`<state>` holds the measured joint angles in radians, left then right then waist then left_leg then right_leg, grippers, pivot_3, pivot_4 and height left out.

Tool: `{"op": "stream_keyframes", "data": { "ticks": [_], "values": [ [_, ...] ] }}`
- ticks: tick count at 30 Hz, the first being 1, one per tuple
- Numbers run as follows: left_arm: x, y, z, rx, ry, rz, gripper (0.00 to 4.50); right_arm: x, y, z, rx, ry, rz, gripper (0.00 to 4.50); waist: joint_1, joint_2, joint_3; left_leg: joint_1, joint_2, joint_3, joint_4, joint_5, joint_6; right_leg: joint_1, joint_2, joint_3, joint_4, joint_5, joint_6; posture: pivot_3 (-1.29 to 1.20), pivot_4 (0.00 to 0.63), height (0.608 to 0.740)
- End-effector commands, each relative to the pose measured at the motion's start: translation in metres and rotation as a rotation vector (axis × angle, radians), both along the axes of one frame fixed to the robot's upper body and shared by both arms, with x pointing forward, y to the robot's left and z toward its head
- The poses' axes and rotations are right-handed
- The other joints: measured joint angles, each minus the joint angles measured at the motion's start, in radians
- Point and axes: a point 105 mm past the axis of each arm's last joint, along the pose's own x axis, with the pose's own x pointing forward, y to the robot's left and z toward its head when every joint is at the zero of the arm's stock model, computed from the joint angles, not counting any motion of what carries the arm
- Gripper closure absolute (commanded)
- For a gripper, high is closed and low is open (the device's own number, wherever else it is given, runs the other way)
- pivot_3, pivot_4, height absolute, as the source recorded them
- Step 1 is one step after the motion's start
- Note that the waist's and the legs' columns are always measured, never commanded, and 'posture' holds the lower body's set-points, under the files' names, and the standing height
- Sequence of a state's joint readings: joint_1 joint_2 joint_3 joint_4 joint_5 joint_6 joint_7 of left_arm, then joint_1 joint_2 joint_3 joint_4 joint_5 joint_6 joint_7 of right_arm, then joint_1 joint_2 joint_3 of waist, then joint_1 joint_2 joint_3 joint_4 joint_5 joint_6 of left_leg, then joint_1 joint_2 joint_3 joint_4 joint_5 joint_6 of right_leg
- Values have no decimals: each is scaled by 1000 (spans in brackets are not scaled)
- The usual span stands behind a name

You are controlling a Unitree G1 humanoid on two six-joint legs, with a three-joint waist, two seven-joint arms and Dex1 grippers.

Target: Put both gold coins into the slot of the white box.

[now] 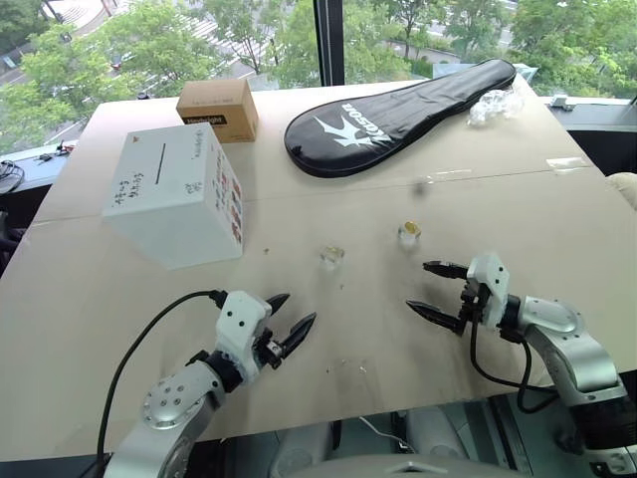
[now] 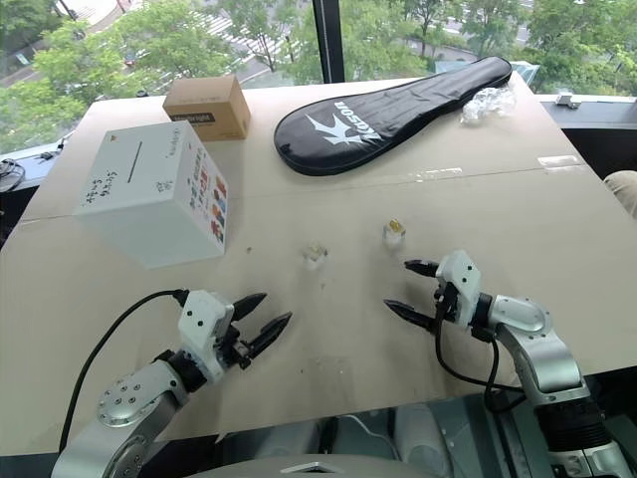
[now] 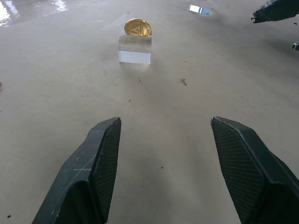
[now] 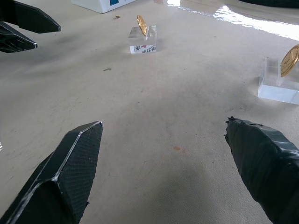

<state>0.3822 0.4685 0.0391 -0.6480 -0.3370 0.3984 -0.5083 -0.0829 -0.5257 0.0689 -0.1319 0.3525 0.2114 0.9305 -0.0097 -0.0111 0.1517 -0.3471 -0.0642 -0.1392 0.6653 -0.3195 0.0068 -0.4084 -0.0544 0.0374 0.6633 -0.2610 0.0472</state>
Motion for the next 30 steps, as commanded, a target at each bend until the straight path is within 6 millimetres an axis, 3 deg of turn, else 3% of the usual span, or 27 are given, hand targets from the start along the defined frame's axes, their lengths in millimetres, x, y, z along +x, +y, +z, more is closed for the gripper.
{"op": "stream_keyframes", "data": {
  "ticks": [1,21,25,30],
  "values": [
    [-1,1,6,5,-33,-8,1378,2,-4,8,0,-44,-6,14,0,0,0,0,0,0,0,0,0,0,0,0,0,0,0,0,150,740],
    [-2,1,5,-5,-26,-9,1378,3,-5,8,-4,-49,-29,14,0,0,0,0,0,0,0,0,0,0,0,0,0,0,0,0,150,740],
    [1,0,11,-22,-54,-13,1378,22,-5,17,27,-77,-133,14,-2,0,0,0,0,0,0,0,0,0,0,0,0,0,0,0,150,740],
    [2,-13,40,-162,-103,-106,1378,61,4,35,69,-81,-317,14,-4,1,0,0,0,0,0,0,0,0,0,0,1,0,0,0,150,740]
  ]
}}
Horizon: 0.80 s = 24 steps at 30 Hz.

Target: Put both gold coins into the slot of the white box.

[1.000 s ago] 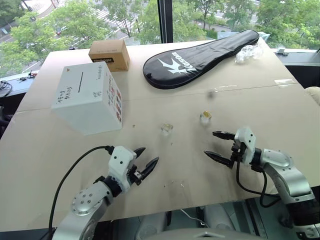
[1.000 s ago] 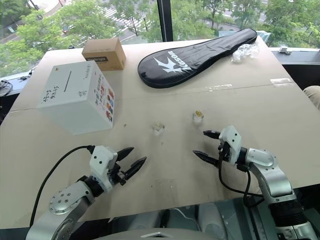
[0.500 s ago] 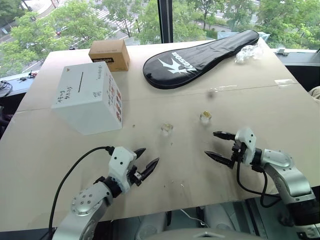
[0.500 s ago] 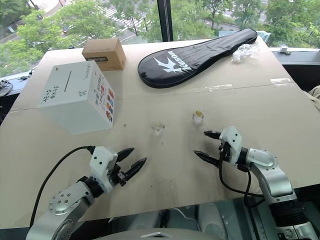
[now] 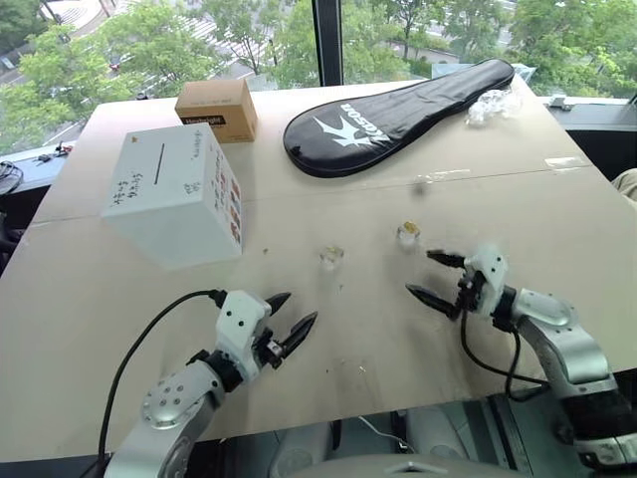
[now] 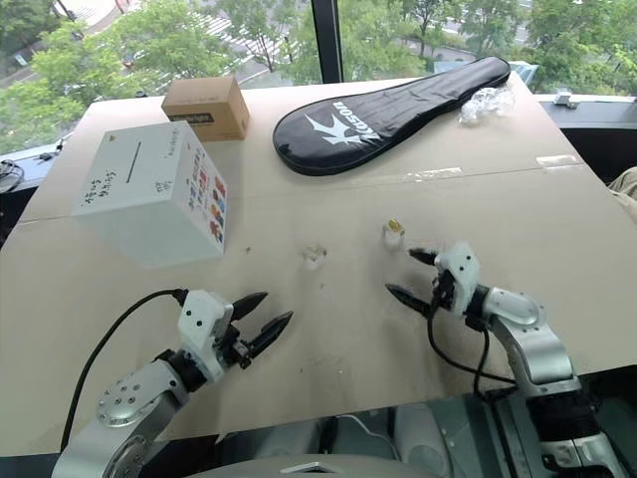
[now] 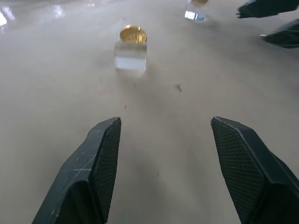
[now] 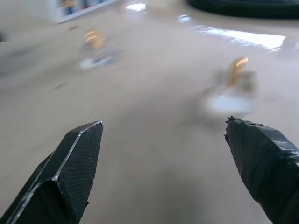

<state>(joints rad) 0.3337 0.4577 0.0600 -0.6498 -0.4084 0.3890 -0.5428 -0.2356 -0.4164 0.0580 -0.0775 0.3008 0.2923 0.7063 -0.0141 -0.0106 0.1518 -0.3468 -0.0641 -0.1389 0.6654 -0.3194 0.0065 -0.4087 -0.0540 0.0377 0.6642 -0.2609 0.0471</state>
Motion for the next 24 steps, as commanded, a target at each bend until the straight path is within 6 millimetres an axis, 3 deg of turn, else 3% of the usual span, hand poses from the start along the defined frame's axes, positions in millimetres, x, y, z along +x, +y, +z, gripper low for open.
{"op": "stream_keyframes", "data": {
  "ticks": [1,6,7,9,15,17,24],
  "values": [
    [-5,-9,31,-121,-62,-89,1378,20,0,18,50,-8,-114,14,2,0,0,0,0,0,0,0,0,0,0,0,0,0,0,0,150,740],
    [-5,-12,51,-133,-108,-159,1378,42,9,20,74,45,-187,14,3,0,0,-5,-1,-1,0,0,0,-5,-1,-1,-1,0,0,0,150,740],
    [-4,-11,54,-121,-115,-162,1378,45,9,19,61,44,-199,254,3,0,0,-5,-1,-1,0,0,0,-5,-1,-1,-1,0,0,0,150,740],
    [-3,-11,59,-110,-126,-161,1378,46,11,16,46,48,-192,813,2,0,0,-5,-1,-1,0,0,0,-5,-1,-1,-1,0,0,0,150,740],
    [-2,-11,58,-85,-117,-156,1378,43,15,16,30,22,-155,3778,-3,0,0,-5,-1,-1,0,0,0,-5,0,-1,-1,0,0,0,150,740],
    [-3,-12,56,-84,-109,-154,1378,41,17,18,45,13,-144,4445,-3,0,0,-5,-1,-1,0,0,0,-5,0,-1,-1,0,0,0,150,740],
    [2,-11,50,-116,-85,-121,1378,34,26,33,171,11,-93,4445,-2,0,0,-5,-1,-1,0,0,0,-5,0,-1,-1,0,0,0,150,740]
  ]
}}
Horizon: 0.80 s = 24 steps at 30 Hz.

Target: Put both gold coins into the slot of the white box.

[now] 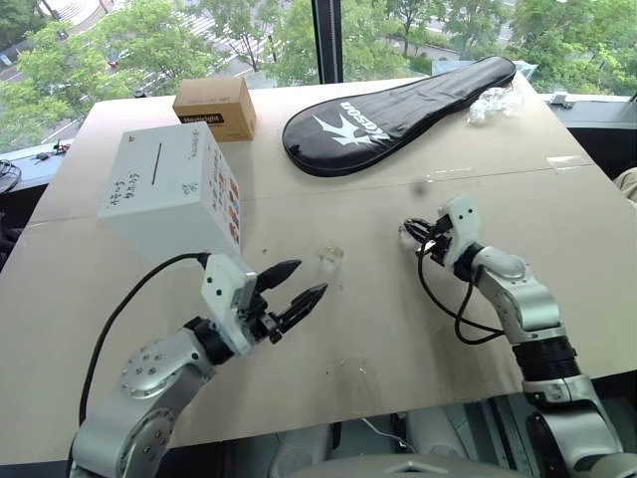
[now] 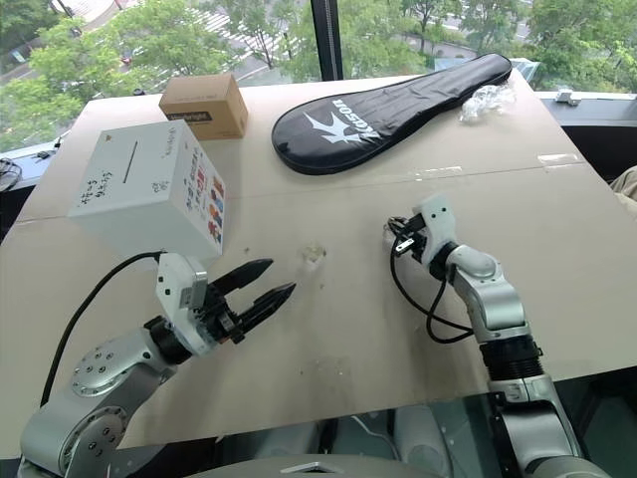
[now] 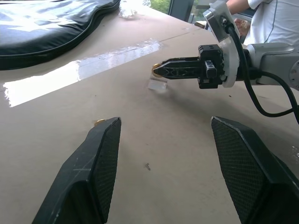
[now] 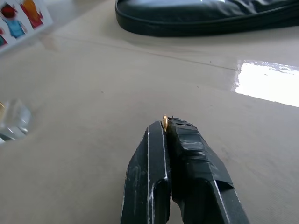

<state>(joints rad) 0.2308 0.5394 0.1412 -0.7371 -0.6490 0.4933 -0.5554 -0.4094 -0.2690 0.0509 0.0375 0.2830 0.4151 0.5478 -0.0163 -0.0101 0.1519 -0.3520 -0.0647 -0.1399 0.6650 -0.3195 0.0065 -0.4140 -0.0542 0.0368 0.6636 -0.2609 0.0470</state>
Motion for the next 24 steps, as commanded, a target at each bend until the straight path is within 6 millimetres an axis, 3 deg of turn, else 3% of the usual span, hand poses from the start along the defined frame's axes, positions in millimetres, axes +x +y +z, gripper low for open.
{"op": "stream_keyframes", "data": {
  "ticks": [1,3,5,7,13,18,21,23,24],
  "values": [
    [1,-3,6,-32,-23,8,1378,-6,3,22,87,-45,36,4445,1,0,0,0,0,0,0,0,0,0,0,0,0,0,0,0,150,740],
    [3,-4,10,-73,-29,21,1378,-8,6,26,154,-12,50,4445,2,0,0,0,0,0,0,0,0,0,0,0,0,0,0,0,150,740],
    [11,-6,26,-287,-5,65,1378,-23,22,51,429,119,175,4445,3,0,0,0,0,0,0,0,0,0,0,0,0,0,0,0,150,740],
    [15,-10,38,-474,39,60,1378,-43,38,72,586,223,341,4445,3,0,0,-1,0,-2,1,0,0,0,0,-1,0,0,0,0,150,740],
    [20,-30,52,-760,193,-14,1378,-75,62,110,757,310,567,4445,1,0,0,-2,0,-4,2,0,0,0,-1,-4,0,0,0,0,150,740],
    [20,-34,71,-918,190,-86,1378,-90,75,130,841,337,668,4445,0,0,0,-2,-1,-4,3,0,0,0,-1,-4,1,0,0,0,150,740],
    [15,-41,74,-924,198,-138,2165,-94,79,132,847,349,675,4500,-1,1,0,-2,-1,-4,3,0,0,0,0,-5,1,0,0,0,150,740],
    [15,-42,74,-929,203,-139,2927,-94,80,132,847,357,674,4500,-2,1,0,-2,-1,-4,3,0,0,0,0,-6,1,0,0,0,150,740],
    [14,-42,75,-930,202,-148,2927,-95,80,131,845,361,673,4500,-2,1,0,-2,-1,-4,3,0,0,0,0,-6,1,0,0,0,150,740]
  ]
}}
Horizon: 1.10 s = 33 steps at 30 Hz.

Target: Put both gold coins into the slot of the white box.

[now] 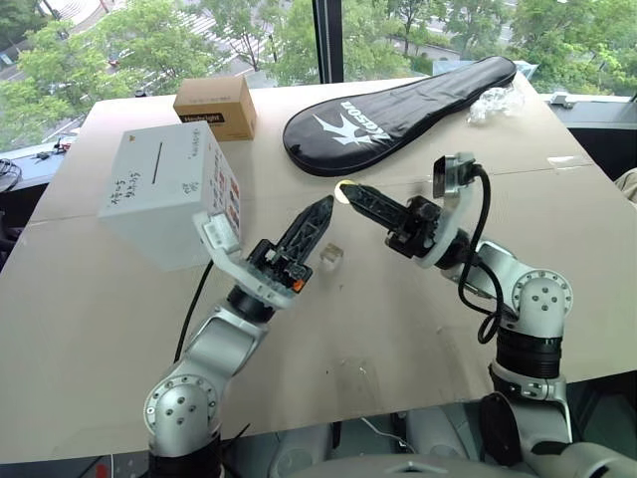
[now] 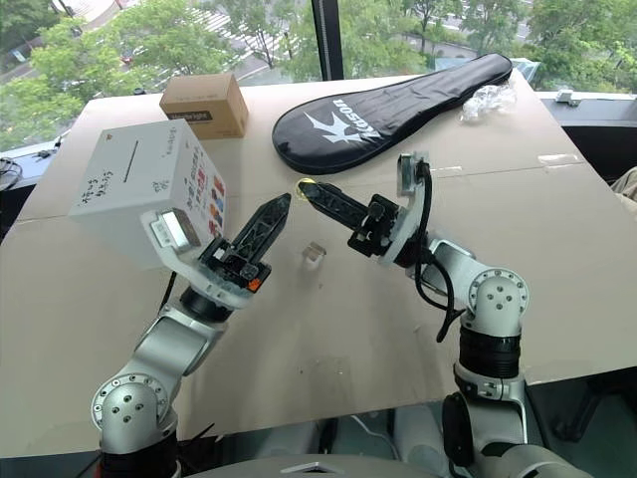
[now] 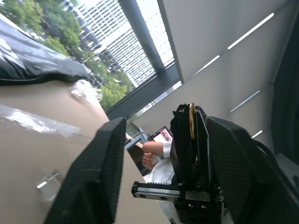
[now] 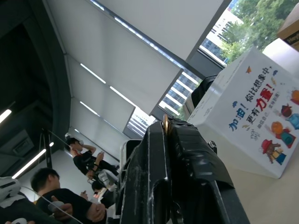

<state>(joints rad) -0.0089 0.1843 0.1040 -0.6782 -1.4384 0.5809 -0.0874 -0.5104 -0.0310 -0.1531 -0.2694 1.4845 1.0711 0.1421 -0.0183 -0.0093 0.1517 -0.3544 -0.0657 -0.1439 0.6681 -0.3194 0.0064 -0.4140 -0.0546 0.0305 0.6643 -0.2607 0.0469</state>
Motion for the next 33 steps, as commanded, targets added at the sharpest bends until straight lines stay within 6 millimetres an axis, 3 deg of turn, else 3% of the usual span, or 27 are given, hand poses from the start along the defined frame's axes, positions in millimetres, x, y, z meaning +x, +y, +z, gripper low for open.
{"op": "stream_keyframes", "data": {
  "ticks": [1,13,18,32,33],
  "values": [
    [-9,-4,11,-22,-50,-44,2927,-10,2,14,28,-51,23,4500,0,0,0,0,0,0,0,0,0,0,0,0,0,0,0,0,150,740],
    [-14,-9,16,-25,-81,-82,2927,-13,5,9,3,-51,29,4500,1,0,0,0,0,0,0,0,0,0,0,-2,0,0,0,0,150,740],
    [-12,-4,22,-70,-92,-65,4435,-15,6,8,-4,-51,39,4500,1,0,0,0,0,0,0,0,0,0,0,-2,0,0,0,0,150,740],
    [-16,-6,27,-109,-102,-103,4435,-22,8,8,-14,-70,78,4500,2,0,0,0,0,0,0,0,0,0,0,-2,-1,0,0,0,150,740],
    [-16,-6,27,-108,-101,-104,4488,-23,8,9,-11,-75,83,4190,2,0,0,0,0,0,0,0,0,0,0,-2,-1,0,0,0,150,740]
  ]
}}
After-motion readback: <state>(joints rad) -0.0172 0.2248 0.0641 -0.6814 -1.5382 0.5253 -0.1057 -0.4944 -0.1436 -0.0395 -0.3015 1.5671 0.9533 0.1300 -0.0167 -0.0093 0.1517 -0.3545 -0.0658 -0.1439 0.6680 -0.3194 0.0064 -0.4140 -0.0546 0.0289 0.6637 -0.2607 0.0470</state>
